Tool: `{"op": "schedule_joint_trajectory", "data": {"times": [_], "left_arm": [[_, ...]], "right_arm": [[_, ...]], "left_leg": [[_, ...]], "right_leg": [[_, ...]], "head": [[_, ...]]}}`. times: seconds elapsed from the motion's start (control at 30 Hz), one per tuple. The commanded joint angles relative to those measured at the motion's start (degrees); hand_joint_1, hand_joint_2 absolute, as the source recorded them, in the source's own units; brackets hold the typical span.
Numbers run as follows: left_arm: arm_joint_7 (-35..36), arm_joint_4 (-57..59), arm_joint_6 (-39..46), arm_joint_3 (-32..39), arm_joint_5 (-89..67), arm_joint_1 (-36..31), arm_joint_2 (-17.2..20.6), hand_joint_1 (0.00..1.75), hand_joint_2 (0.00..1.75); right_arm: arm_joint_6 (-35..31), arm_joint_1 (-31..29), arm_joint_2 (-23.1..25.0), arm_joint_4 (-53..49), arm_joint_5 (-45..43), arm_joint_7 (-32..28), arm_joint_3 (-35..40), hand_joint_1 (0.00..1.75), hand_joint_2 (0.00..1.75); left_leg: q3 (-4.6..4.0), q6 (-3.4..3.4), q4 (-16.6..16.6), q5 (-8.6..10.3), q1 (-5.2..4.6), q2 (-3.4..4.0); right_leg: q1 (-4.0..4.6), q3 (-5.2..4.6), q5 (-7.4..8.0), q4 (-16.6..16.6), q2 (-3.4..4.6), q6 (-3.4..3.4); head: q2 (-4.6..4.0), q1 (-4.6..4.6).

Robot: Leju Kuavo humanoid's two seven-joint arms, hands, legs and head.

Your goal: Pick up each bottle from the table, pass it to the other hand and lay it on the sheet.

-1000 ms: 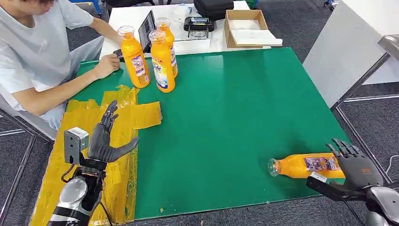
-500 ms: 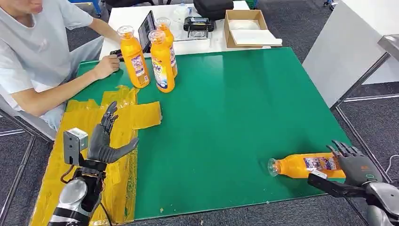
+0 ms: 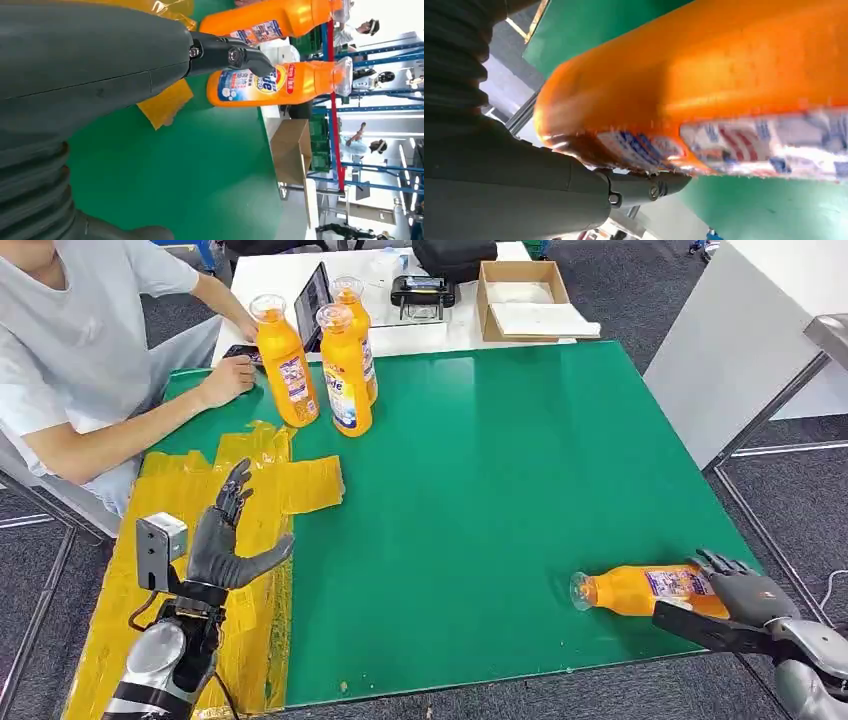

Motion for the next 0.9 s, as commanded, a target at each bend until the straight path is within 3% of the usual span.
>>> {"op": "schedule_joint_trajectory", "data": {"times": [0.03, 0.2, 0.27, 0.37, 0.4, 0.43, 0.47, 0.5, 0.9], "left_arm": [[0.14, 3.57, -0.1, -0.72, 0.25, -1.25, 0.66, 0.0, 1.75], [0.04, 4.53, -0.2, -1.15, 0.6, -1.52, 0.63, 0.0, 1.75], [0.03, 4.71, -0.21, -1.26, 0.61, -1.54, 0.66, 0.0, 1.75], [-0.01, 4.99, -0.21, -1.27, 0.72, -1.56, 0.63, 0.0, 1.75], [-0.03, 5.11, -0.22, -1.29, 0.79, -1.61, 0.62, 0.0, 1.75], [-0.03, 5.2, -0.23, -1.34, 0.8, -1.68, 0.62, 0.0, 1.75], [-0.03, 5.23, -0.22, -1.39, 0.86, -1.62, 0.63, 0.0, 1.75], [-0.03, 5.16, -0.22, -1.38, 0.86, -1.55, 0.63, 0.0, 1.75], [0.37, 3.86, -0.4, -0.96, 1.09, -1.2, 0.13, 0.0, 1.75]], "right_arm": [[0.85, -1.98, 0.9, 3.99, -1.25, -0.14, 3.65, 0.0, 1.75], [1.63, -3.79, 1.09, 6.74, -2.1, 0.27, 6.56, 0.03, 1.75], [1.69, -4.61, 1.33, 8.15, -1.99, 0.3, 7.52, 0.16, 1.75], [1.71, -5.11, 1.36, 9.09, -1.99, 0.27, 8.5, 0.59, 1.75], [1.77, -5.36, 1.3, 9.4, -1.98, 0.24, 8.95, 0.89, 1.75], [1.85, -5.51, 1.22, 9.65, -2.0, 0.15, 9.31, 1.33, 1.75], [1.24, -5.75, 1.36, 9.83, -1.86, 0.03, 9.66, 1.64, 1.75], [0.77, -5.7, 1.49, 9.64, -1.87, -0.05, 9.64, 1.71, 1.75], [-5.57, -5.39, 4.19, 6.0, 0.83, -0.73, 7.88, 1.75, 1.75]], "left_leg": [[0.36, -0.19, -0.04, -0.11, 0.12, 0.04], [0.43, -0.21, -0.03, -0.15, 0.15, 0.08], [0.25, -0.14, -0.06, -0.06, 0.11, 0.06], [0.59, -0.27, -0.04, -0.18, 0.21, 0.15], [0.51, -0.22, -0.05, -0.13, 0.18, 0.15], [0.5, -0.22, -0.04, -0.13, 0.18, 0.15], [0.38, -0.16, -0.06, -0.06, 0.16, 0.18], [0.35, -0.14, -0.07, -0.04, 0.1, 0.12], [0.55, -0.2, -0.06, -0.09, 0.14, 0.19]], "right_leg": [[0.12, 0.4, -0.06, -0.13, -0.01, -0.16], [0.16, 0.47, -0.07, -0.14, 0.02, -0.18], [0.12, 0.29, 0.0, -0.15, 0.02, -0.12], [0.23, 0.65, -0.07, -0.22, 0.05, -0.23], [0.19, 0.55, -0.04, -0.2, 0.04, -0.19], [0.2, 0.53, -0.03, -0.19, 0.02, -0.19], [0.17, 0.39, 0.03, -0.19, 0.03, -0.15], [0.1, 0.36, 0.02, -0.15, -0.03, -0.13], [0.15, 0.53, 0.02, -0.15, 0.03, -0.17]], "head": [[0.0, 0.02], [0.0, 0.02], [0.0, 0.0], [0.0, 0.02], [0.0, 0.02], [0.0, 0.02], [0.0, 0.04], [0.0, 0.0], [0.0, 0.02]]}}
